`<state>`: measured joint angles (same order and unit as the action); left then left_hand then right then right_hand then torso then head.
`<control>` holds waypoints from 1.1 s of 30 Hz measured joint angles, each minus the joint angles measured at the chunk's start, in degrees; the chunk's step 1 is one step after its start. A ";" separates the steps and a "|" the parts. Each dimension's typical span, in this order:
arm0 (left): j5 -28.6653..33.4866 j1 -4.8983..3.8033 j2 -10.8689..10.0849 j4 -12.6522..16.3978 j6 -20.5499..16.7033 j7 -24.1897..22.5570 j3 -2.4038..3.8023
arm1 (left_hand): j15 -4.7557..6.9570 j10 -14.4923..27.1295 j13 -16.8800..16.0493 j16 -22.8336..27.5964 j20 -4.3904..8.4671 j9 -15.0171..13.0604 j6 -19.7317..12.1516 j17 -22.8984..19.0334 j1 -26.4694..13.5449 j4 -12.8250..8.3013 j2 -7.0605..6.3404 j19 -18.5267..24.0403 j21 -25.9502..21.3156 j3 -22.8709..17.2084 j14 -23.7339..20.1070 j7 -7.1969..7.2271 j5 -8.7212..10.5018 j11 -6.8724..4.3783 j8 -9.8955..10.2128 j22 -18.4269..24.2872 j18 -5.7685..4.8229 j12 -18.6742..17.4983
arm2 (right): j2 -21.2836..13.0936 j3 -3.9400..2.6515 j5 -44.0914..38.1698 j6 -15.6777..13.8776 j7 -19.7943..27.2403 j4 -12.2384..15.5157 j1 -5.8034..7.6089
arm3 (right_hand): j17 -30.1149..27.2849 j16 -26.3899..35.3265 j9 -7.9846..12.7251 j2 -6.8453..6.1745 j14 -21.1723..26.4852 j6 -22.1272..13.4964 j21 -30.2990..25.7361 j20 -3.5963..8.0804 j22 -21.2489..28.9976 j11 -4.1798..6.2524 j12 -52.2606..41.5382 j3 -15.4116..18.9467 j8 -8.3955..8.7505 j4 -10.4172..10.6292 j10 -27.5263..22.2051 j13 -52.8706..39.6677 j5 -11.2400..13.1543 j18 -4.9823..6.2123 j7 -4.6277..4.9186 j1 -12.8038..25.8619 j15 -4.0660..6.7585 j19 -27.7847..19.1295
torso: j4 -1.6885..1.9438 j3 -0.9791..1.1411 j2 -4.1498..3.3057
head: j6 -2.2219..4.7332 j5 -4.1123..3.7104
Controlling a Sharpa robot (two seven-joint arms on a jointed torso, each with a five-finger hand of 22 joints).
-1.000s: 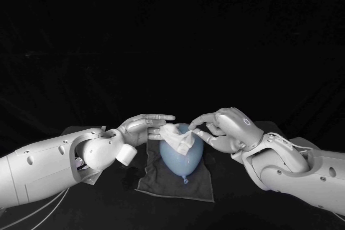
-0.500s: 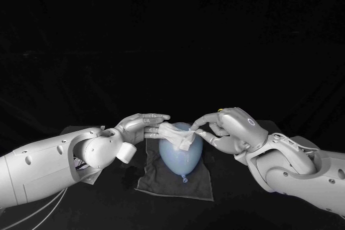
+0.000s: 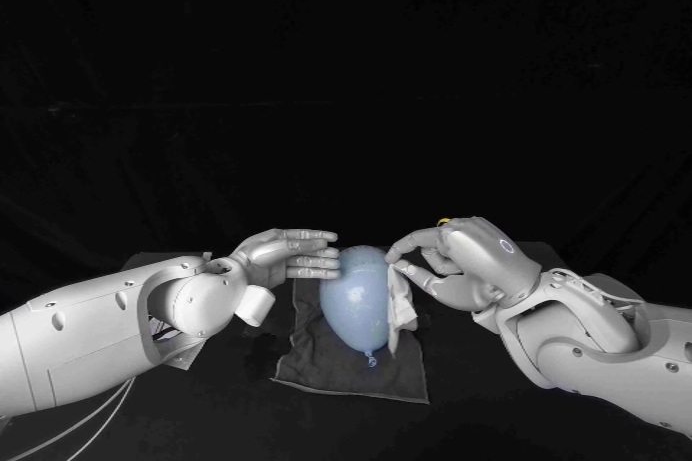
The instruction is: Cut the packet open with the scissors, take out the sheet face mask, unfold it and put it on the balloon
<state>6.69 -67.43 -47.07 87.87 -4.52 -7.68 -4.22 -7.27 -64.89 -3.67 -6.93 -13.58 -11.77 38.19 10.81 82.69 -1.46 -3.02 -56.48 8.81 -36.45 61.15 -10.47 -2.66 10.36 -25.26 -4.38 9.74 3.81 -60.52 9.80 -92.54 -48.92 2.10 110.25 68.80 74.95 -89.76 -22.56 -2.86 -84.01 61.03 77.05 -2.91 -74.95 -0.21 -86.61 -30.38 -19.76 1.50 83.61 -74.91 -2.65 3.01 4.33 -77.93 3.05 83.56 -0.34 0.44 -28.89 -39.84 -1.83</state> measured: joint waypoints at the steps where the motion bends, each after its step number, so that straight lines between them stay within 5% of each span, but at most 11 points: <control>1: -0.01 0.00 0.00 0.04 -0.06 0.09 0.00 | 0.09 -0.15 0.00 0.00 0.16 0.00 0.00 0.00 0.26 -0.31 0.01 -0.16 0.01 0.14 0.09 0.01 0.00 -0.03 0.00 -0.08 0.00 0.00 | 0.06 0.00 -0.03 -0.01 -0.04 -0.07 0.00 | 0.00 0.00 0.00 0.00 0.00 0.00 0.00 0.00 0.00 0.00 0.00 0.00 -0.11 0.00 0.00 0.01 0.00 0.00 0.00 0.00 0.00 0.00 | 0.00 0.00 -0.01 | 0.00 0.01; 12: -1.05 0.00 -0.01 0.41 -0.90 1.35 -0.02 | -0.11 -0.77 0.03 -0.20 0.68 0.70 0.00 0.04 1.04 -2.34 -0.29 -0.68 1.29 1.64 0.70 0.01 0.00 -0.02 0.45 -0.67 -0.03 0.00 | 0.87 -0.01 -0.27 -0.08 -0.35 -0.62 0.56 | -0.05 -0.02 0.00 -0.01 0.00 -0.08 -0.01 0.15 0.04 0.00 0.04 0.00 -0.34 0.00 -0.01 -0.02 0.01 0.00 0.07 -0.01 0.00 0.14 | 0.01 0.01 -0.01 | -0.11 -0.16; 15: -1.73 0.00 -0.12 0.41 -1.21 1.47 -0.03 | -0.12 1.37 0.24 -0.20 0.77 0.85 -0.01 0.04 -0.01 -1.45 -1.33 -0.77 1.30 2.64 0.69 0.02 0.00 0.13 0.68 -0.69 -0.04 -0.35 | 0.94 -0.03 -0.25 -0.07 -0.38 -0.51 1.20 | -0.04 -0.05 0.00 -0.01 0.00 -0.09 -0.01 0.15 0.05 0.00 0.14 0.00 -0.34 0.00 -0.01 -0.03 0.01 0.00 0.07 -0.01 0.00 0.14 | 0.01 0.01 0.02 | -0.10 -0.14; 20: -3.22 0.00 -0.10 0.20 -1.26 1.39 -0.14 | -0.65 5.74 0.16 0.50 -0.26 1.05 0.51 0.15 -6.14 3.81 -1.38 -0.14 0.84 4.33 0.15 -0.10 0.00 0.10 0.68 -0.04 -0.05 -0.35 | 1.41 -0.12 0.10 -0.07 -0.39 -0.45 3.23 | -0.03 -0.04 0.00 -0.01 0.00 -0.13 -0.01 0.14 0.04 0.00 0.15 0.00 -0.33 0.00 -0.01 -0.04 0.01 0.00 0.08 -0.01 0.00 0.13 | 0.02 -0.02 0.07 | 0.36 -0.07; 27: -4.80 0.23 0.70 0.09 -0.56 0.14 -0.28 | -2.29 8.32 0.03 3.16 -2.85 1.67 0.51 -0.97 -10.91 11.44 -2.02 4.46 -3.23 7.84 -6.26 -0.10 0.00 1.04 1.10 0.76 -0.07 -0.01 | 2.41 -0.24 1.52 -0.11 -0.30 -1.54 7.06 | 0.00 -0.03 0.00 -0.01 0.00 -0.19 -0.02 0.14 0.02 0.00 -0.07 0.01 -0.27 0.00 -0.01 -0.04 0.02 0.00 0.12 -0.01 0.00 0.12 | 0.07 -0.16 0.10 | 1.26 -0.05; 33: -4.91 0.32 2.11 -0.48 -0.01 -1.96 -0.31 | -3.26 9.44 -0.02 3.17 -3.24 2.06 0.51 -1.89 -14.84 18.01 -1.25 7.18 -4.89 11.96 -9.84 -0.10 0.00 1.52 1.85 0.76 -0.07 -0.02 | 3.61 -0.37 3.25 -0.16 -0.09 -2.91 9.95 | 0.00 0.00 0.00 -0.02 0.00 -0.20 -0.02 0.13 0.00 0.00 -0.07 0.01 -0.14 0.00 -0.01 -0.01 0.02 0.00 0.11 -0.01 0.00 0.11 | 0.08 -0.17 0.10 | 2.44 0.21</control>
<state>1.78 -67.11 -44.96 87.39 -4.53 -9.64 -4.53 -10.53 -55.45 -3.69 -3.77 -16.82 -9.72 38.70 8.91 67.84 16.55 -4.27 -49.29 3.92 -24.49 51.31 -10.57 -2.66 11.88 -23.40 -3.62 9.67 3.80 -56.91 9.43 -89.30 -49.08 2.01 107.34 78.76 74.95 -89.75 -22.57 -2.88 -84.01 60.83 77.03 -2.77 -74.95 -0.21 -86.69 -30.37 -19.90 1.50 83.60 -74.92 -2.62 3.01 4.44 -77.94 3.05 83.67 -0.25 0.27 -28.79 -37.40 -1.62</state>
